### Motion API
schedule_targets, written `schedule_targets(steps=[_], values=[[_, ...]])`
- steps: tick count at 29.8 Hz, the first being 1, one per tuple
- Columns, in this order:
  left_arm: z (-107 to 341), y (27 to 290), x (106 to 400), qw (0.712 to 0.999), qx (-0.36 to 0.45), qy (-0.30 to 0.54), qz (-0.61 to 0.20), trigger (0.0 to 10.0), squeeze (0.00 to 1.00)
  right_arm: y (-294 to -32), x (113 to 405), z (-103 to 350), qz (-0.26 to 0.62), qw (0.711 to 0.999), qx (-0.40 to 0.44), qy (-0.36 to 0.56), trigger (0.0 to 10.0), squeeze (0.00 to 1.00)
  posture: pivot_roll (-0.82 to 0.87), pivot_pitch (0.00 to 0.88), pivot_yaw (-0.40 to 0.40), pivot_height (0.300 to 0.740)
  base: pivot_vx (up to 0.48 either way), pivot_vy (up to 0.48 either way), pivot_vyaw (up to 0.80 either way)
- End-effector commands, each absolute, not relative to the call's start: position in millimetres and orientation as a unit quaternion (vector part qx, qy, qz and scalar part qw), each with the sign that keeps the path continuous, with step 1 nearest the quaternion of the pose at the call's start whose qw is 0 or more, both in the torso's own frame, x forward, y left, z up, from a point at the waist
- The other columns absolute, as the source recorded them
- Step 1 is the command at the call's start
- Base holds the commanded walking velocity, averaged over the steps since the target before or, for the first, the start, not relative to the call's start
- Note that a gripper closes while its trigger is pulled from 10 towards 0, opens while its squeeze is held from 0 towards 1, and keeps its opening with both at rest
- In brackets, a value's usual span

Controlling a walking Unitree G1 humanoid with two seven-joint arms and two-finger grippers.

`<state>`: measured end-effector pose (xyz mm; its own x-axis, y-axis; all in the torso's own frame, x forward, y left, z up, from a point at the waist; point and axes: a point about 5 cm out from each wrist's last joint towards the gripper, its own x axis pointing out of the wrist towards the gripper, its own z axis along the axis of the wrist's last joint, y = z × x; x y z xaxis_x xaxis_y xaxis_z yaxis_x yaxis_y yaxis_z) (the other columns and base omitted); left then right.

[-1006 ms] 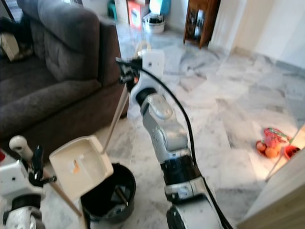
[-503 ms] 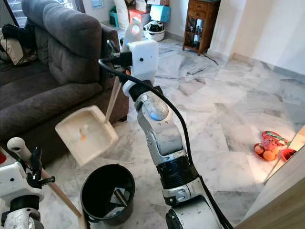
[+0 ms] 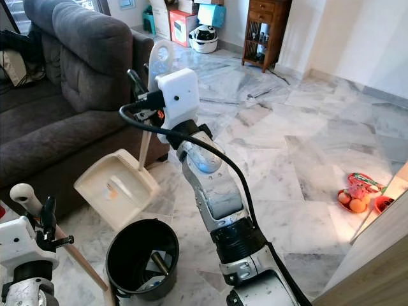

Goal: Sweep floor

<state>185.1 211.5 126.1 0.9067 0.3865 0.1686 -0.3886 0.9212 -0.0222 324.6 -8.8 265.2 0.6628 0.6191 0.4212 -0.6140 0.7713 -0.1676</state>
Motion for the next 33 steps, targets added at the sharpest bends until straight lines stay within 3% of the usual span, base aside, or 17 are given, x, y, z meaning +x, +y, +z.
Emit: schedule_targets(steps=[1,5,33], values=[[133.9,209.5,185.8,0.976,0.005,-0.107,0.191,10.0,0.00,-5.7,316.2,281.1,0.351,0.891,-0.009,-0.289,10.0,0.00,0.01,0.028,0.048,0.740,0.000,0.000,0.00],[134.1,209.9,185.2,0.976,0.005,-0.106,0.192,10.0,0.00,-3.2,309.3,277.3,0.387,0.867,-0.048,-0.308,10.0,0.00,0.02,0.031,0.047,0.740,0.000,0.000,0.00],[134.3,210.4,184.4,0.976,0.006,-0.105,0.192,10.0,0.00,-12.4,304.5,268.4,0.470,0.808,-0.136,-0.327,10.0,0.00,0.02,0.036,0.055,0.740,0.000,0.000,0.00]])
